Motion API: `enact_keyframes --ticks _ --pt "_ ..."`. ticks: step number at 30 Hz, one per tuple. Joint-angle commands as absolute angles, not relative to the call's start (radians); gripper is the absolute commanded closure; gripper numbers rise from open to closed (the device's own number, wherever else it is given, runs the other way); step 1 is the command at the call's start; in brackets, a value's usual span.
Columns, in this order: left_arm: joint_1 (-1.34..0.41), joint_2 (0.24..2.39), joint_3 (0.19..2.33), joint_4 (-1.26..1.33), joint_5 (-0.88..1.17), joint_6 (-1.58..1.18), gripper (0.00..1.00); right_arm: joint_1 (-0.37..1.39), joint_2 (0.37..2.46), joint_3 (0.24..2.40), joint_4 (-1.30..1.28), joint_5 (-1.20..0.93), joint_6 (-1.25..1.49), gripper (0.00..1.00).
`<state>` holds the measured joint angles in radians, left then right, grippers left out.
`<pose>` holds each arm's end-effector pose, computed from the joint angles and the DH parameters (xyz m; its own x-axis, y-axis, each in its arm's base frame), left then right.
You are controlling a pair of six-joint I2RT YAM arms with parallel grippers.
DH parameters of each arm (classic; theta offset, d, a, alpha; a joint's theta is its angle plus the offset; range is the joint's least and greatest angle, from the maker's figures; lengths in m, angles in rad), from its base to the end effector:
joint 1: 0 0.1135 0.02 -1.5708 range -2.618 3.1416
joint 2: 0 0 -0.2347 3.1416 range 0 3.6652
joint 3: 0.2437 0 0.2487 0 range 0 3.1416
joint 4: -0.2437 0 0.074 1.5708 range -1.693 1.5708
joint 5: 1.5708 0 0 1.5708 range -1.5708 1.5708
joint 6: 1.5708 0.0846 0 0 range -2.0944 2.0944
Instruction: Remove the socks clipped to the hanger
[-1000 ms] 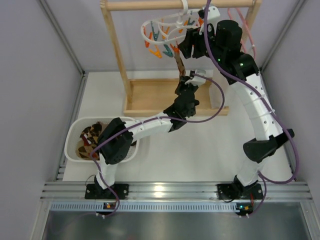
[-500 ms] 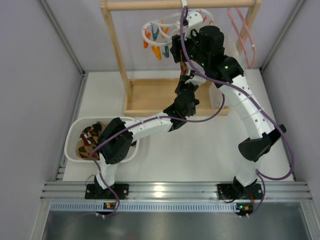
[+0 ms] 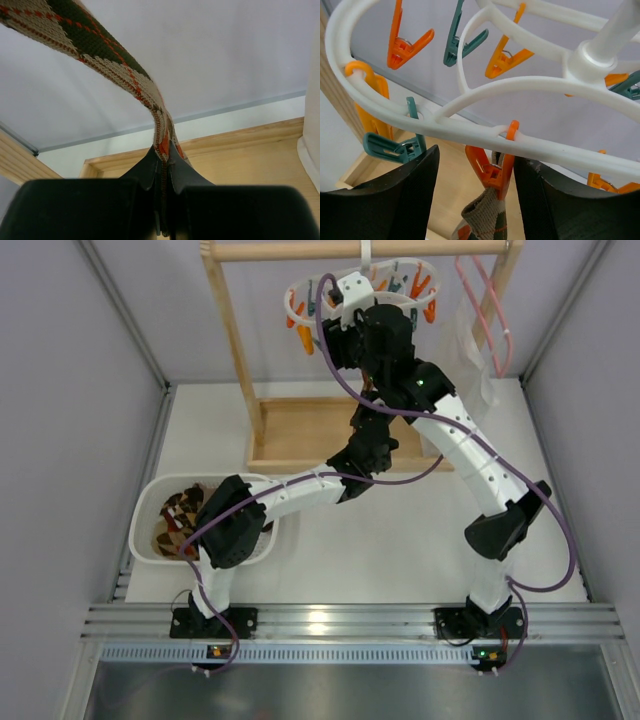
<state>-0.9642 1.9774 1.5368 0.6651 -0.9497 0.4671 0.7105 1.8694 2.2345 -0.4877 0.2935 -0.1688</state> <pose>0.3284 -0.3526 0.3078 0.1251 0.2794 -0.9520 -0.0338 0.9602 0.2774 0.3547 0.2729 0.4611 -0.0231 -0.2320 -0.9724 -0.4164 0.8865 -0.2016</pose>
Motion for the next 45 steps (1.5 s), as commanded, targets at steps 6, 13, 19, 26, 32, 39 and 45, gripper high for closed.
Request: enact_keyframes --ticks 6,13,19,26,32,39,45 --pt "-0.974 1.917 1.514 0.686 -0.927 0.426 1.00 0.729 1.864 2.278 -0.390 0.354 -0.198 0.54" --pt "-0.973 1.910 1.503 0.686 -0.927 0.417 1.00 0.732 1.859 2.270 -0.388 0.342 -0.193 0.74" --pt "-0.974 1.910 1.486 0.686 -0.928 0.406 1.00 0.732 1.836 2.223 -0.361 0.339 -0.186 0.81" --pt "-0.973 1.884 1.450 0.684 -0.946 0.371 1.00 0.730 1.827 2.214 -0.362 0.334 -0.183 0.83" --pt "-0.974 1.777 1.315 0.646 -0.939 0.238 1.00 0.723 1.816 2.189 -0.354 0.319 -0.160 0.84" --pt "-0.977 1.596 1.163 0.497 -0.933 0.022 1.00 0.719 1.772 2.135 -0.338 0.261 -0.130 0.61" --pt "-0.977 1.393 1.062 0.261 -0.904 -0.170 1.00 0.724 1.698 2.082 -0.351 0.201 -0.100 0.38"
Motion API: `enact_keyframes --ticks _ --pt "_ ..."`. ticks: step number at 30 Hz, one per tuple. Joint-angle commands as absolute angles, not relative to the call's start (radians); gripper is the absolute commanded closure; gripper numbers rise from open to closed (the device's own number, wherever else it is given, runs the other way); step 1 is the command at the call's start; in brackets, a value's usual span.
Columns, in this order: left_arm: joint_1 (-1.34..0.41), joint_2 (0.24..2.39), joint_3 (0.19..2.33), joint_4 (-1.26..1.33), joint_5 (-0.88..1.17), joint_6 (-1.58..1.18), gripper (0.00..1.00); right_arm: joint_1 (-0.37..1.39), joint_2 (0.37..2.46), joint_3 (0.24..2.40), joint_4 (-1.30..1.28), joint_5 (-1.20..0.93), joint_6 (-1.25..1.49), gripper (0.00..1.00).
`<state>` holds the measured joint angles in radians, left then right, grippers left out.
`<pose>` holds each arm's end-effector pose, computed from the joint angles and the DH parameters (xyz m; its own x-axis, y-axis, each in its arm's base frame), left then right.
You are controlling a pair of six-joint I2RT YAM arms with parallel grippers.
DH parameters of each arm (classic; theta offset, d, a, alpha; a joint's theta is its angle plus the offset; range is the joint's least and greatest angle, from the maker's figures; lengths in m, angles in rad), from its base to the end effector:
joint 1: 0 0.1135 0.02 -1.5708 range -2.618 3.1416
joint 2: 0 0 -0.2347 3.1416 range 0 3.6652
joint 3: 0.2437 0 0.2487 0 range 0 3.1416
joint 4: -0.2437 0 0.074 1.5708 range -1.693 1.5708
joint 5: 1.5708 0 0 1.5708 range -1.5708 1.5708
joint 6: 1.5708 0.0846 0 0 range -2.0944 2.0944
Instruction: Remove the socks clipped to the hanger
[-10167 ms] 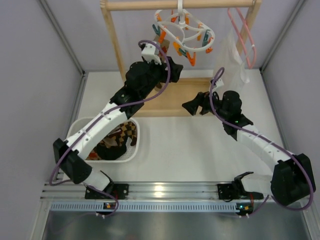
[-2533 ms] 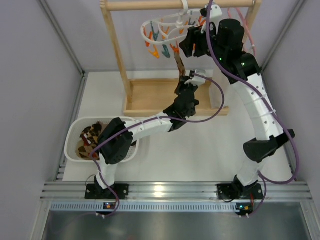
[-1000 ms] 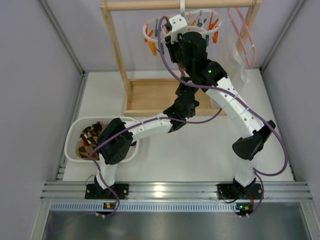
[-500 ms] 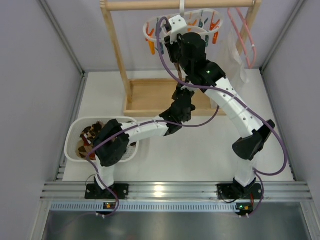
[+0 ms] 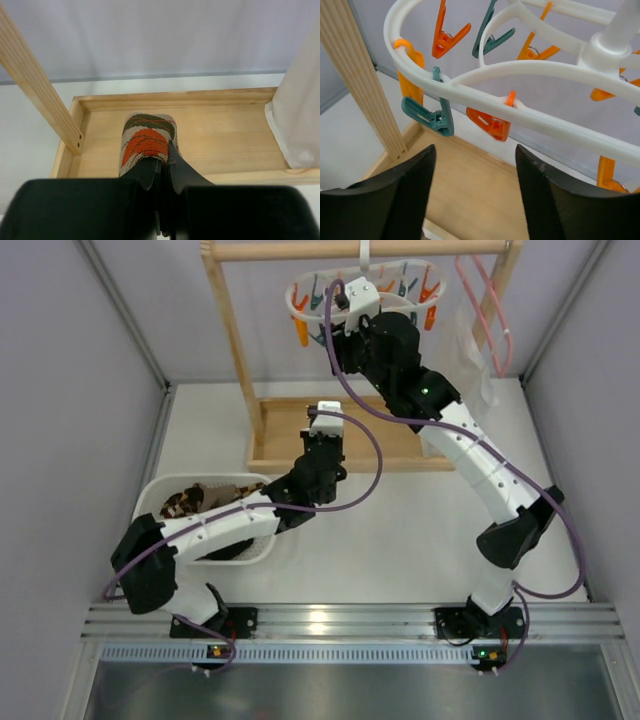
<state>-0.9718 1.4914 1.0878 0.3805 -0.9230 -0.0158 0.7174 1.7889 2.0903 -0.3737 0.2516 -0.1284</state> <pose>0.2654 -0.2691 0.3050 -0.0138 0.0033 -0.9999 0.0487 0.9988 0.0026 0.3446 0.2727 0.4603 0.0036 -0.1614 -0.9869 -0.4529 0.8796 -0.1455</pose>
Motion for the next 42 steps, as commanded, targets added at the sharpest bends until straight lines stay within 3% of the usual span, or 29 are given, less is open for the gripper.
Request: enact_keyframes --ticks 1,3,4,6,15,22,27,34,42 --pt "-0.977 1.346 1.052 0.217 -0.896 -0.188 1.00 0.727 1.668 2.053 -0.350 0.187 -0.094 0.31" --pt "-0.979 1.278 1.028 0.170 -0.874 -0.228 1.00 0.735 1.638 2.023 -0.356 0.163 -0.089 0.21" --pt "-0.979 1.257 1.022 0.152 -0.871 -0.239 1.00 0.736 1.625 2.001 -0.362 0.132 -0.087 0.09" --pt "-0.979 1.203 1.017 0.071 -0.855 -0.270 1.00 0.741 1.583 1.985 -0.394 0.106 -0.074 0.01" --pt "-0.976 0.985 1.028 -0.335 -0.819 -0.445 1.00 0.742 1.304 1.734 -0.437 -0.046 0.032 0.01" --pt "-0.934 0.853 1.028 -0.570 -0.824 -0.587 1.00 0.742 0.987 1.317 -0.354 -0.046 0.112 0.01" --pt "-0.833 0.807 1.008 -0.630 -0.678 -0.627 1.00 0.744 0.862 1.117 -0.344 -0.034 0.169 0.01" --pt "-0.563 0.811 0.947 -0.649 -0.540 -0.634 1.00 0.742 0.707 0.968 -0.341 -0.037 0.236 0.01" --pt "-0.508 0.845 0.819 -0.618 -0.525 -0.715 1.00 0.744 0.568 0.868 -0.365 -0.020 0.258 0.01"
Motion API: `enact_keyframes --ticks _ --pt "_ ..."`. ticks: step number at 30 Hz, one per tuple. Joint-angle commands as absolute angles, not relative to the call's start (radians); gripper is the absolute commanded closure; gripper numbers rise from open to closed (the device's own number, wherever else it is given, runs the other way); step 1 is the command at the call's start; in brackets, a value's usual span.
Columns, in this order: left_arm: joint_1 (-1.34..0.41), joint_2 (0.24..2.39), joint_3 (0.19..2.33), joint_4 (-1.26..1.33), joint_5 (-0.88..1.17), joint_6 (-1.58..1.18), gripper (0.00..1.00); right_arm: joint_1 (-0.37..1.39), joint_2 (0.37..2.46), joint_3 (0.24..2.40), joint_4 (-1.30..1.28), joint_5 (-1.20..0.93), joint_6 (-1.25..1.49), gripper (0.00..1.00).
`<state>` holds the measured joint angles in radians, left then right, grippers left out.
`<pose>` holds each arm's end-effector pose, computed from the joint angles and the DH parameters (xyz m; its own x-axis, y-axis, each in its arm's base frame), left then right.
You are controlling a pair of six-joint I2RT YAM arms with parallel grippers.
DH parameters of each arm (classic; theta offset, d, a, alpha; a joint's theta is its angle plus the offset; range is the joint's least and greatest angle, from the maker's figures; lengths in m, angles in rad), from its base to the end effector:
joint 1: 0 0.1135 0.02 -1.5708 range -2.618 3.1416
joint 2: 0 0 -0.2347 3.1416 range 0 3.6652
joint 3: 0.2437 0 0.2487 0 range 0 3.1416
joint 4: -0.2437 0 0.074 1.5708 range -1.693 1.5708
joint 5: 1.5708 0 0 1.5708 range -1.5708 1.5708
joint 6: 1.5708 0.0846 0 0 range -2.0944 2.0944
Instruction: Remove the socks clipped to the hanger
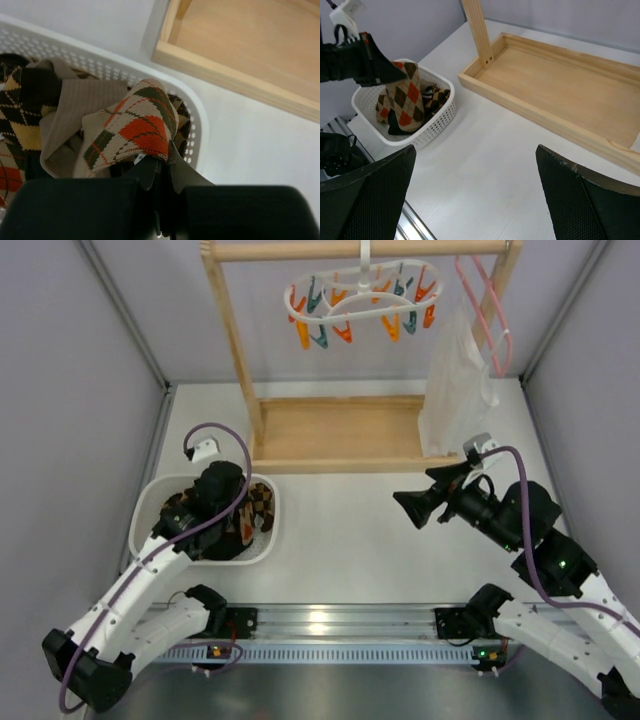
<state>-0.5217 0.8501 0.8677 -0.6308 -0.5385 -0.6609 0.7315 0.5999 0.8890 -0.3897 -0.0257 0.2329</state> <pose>0.2169 -0.0747 0.2697 -0.4333 -0.3587 -0.8268 -0.2556 0.9286 -0.2690 0.1461 0.1341 0.3564 -0.2312 0.1025 -0.9675 -0.6510 0.7227 0.2322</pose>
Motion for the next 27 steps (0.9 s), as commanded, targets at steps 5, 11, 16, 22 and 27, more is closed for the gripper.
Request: enact_keyframes --ticks 5,11,16,22,27 --pt "-0.443 0.830 0.701 -0.595 -0.551 -0.821 1.00 0.744 0.540 0.838 -0.377 -0.035 0.267 0.01" --pt "-0.387 0.844 0.558 -0.508 -0.495 -0.910 0.97 0.744 0.522 0.793 -0.364 -0.044 0.268 0.01" --pt "-0.385 0.812 0.566 -0.509 -0.479 -0.893 0.89 0.742 0.512 0.792 -0.393 -0.037 0.261 0.01" --pt "-0.387 0.680 0.618 -0.531 -0.431 -0.821 0.39 0.742 0.482 0.773 -0.411 0.021 0.264 0.01" --pt "-0.387 0.578 0.689 -0.610 -0.456 -0.798 0.02 0.742 0.482 0.790 -0.433 0.054 0.252 0.01"
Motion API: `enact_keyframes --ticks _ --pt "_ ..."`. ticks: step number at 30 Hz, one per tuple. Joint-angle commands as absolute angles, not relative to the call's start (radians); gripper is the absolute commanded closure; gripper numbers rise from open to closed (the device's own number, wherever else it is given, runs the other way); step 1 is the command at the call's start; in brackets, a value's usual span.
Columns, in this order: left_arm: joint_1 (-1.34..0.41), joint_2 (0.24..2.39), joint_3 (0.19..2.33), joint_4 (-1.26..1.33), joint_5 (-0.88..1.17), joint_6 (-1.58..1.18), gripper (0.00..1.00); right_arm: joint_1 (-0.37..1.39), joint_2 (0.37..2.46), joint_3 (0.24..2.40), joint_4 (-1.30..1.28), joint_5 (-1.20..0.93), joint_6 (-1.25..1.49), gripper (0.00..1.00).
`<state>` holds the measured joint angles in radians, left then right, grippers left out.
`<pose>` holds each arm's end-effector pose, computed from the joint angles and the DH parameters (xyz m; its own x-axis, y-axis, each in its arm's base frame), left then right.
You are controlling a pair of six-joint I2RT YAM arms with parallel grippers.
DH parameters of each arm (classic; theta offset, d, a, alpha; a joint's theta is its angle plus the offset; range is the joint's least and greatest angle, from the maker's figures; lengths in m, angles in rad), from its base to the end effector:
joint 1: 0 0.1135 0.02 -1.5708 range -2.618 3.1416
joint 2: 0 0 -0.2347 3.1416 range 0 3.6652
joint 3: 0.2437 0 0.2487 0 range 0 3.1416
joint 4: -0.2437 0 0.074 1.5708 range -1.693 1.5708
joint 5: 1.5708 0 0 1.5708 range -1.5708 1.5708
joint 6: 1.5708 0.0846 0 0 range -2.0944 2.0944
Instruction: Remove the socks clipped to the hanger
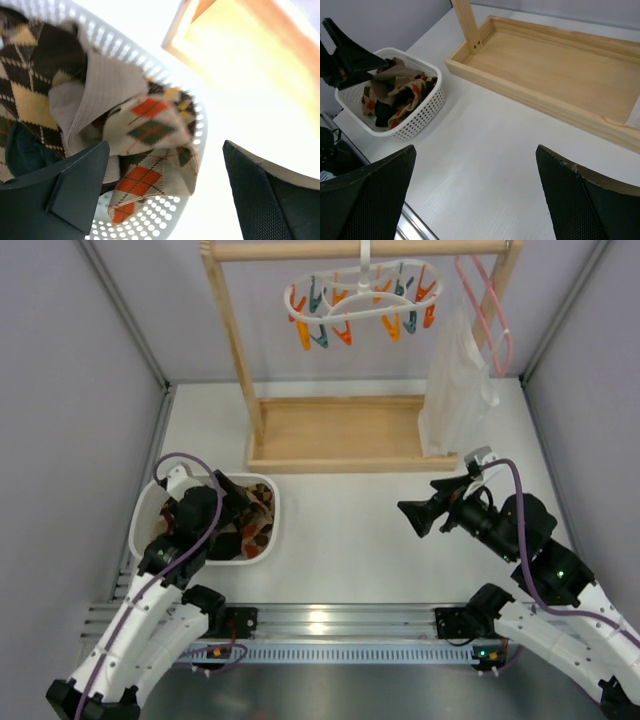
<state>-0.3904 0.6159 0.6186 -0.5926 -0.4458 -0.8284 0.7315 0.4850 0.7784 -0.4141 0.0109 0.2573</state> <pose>0.1938 -0.0403 0.2261 -0.3566 -0.5722 -0.7385 -0.3709 0.8123 -0.4502 0.1372 0.1219 0.3311 -0.2546 0.1134 -0.9604 -0.6154 0.7471 0.2514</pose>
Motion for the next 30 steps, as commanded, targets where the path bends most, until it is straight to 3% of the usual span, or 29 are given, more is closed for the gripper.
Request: enact_keyframes --ticks 1,5,12,21,25,30 --pt "-0.387 0.565 0.704 -0.636 -0.454 -0.790 0.02 0.744 0.485 0.793 -0.436 0.061 0.249 0.00" --pt "-0.387 0.571 0.805 -0.661 -0.349 -0.686 0.02 0.742 0.491 0.790 -0.448 0.150 0.256 0.00" --pt "-0.387 0.643 1.029 -0.784 -0.247 -0.453 0.02 0.744 0.443 0.724 -0.511 0.628 0.348 0.01" --pt "-0.387 0.485 1.097 -0.793 -0.264 -0.190 0.01 0.742 0.385 0.893 -0.730 0.676 0.265 0.01" --pt "-0.408 0.408 1.052 -0.782 -0.302 -0.190 0.01 0.742 0.365 1.031 -0.857 0.690 0.226 0.01" --pt "-0.420 0.315 0.919 -0.674 -0.308 -0.216 0.01 0.742 0.279 1.013 -0.839 0.692 0.152 0.01"
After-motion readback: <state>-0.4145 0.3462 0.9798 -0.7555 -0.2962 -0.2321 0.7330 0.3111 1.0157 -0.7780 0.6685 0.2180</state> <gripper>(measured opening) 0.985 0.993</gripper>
